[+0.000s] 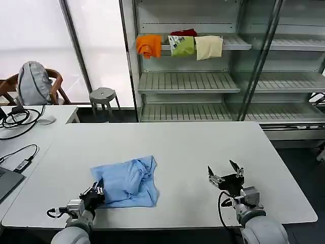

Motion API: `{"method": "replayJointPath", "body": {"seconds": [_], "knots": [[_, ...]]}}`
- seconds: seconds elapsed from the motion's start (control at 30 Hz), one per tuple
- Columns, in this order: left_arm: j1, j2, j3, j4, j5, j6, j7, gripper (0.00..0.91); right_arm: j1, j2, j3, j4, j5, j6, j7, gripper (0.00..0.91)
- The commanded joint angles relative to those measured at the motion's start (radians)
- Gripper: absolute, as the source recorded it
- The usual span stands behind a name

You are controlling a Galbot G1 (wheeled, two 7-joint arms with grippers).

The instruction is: Fold and organize the clothes.

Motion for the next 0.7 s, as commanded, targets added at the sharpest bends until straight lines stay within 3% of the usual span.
{"method": "replayJointPath", "body": {"seconds": [0.03, 0.1, 0.3, 0.4, 0.47, 0.53, 0.63, 0.67, 0.7], "knots": [[0.022, 0.106, -0.2, -0.061, 0.127, 0.035, 0.149, 0.01, 0.005, -0.001, 0.002, 0.001, 0.002, 0.003, -0.002, 0.907], [0.052, 0.171, -0.326, -0.083, 0.122, 0.061, 0.211, 0.01, 0.011, -0.001, 0.0, 0.0, 0.004, 0.005, -0.003, 0.907], [0.223, 0.406, -0.897, -0.043, 0.087, 0.121, 0.443, 0.01, 0.033, 0.003, -0.012, -0.009, 0.01, 0.011, -0.01, 0.907], [0.34, 0.481, -1.122, -0.022, 0.101, 0.123, 0.563, 0.01, 0.045, 0.002, -0.016, -0.018, 0.014, 0.015, -0.013, 0.907], [0.383, 0.492, -1.194, -0.053, 0.083, 0.123, 0.569, 0.01, 0.051, 0.003, -0.017, -0.024, 0.015, 0.018, -0.014, 0.907], [0.383, 0.457, -1.154, -0.138, 0.076, 0.123, 0.552, 0.01, 0.053, 0.006, -0.017, -0.031, 0.015, 0.02, -0.014, 0.907], [0.353, 0.344, -0.936, -0.293, 0.087, 0.123, 0.463, 0.01, 0.043, 0.004, -0.013, -0.03, 0.015, 0.021, -0.014, 0.907], [0.327, 0.282, -0.769, -0.367, 0.108, 0.122, 0.444, 0.01, 0.034, -0.001, -0.008, -0.025, 0.015, 0.021, -0.015, 0.907], [0.313, 0.259, -0.692, -0.395, 0.133, 0.122, 0.43, 0.01, 0.031, -0.004, -0.006, -0.024, 0.015, 0.021, -0.015, 0.907]]}}
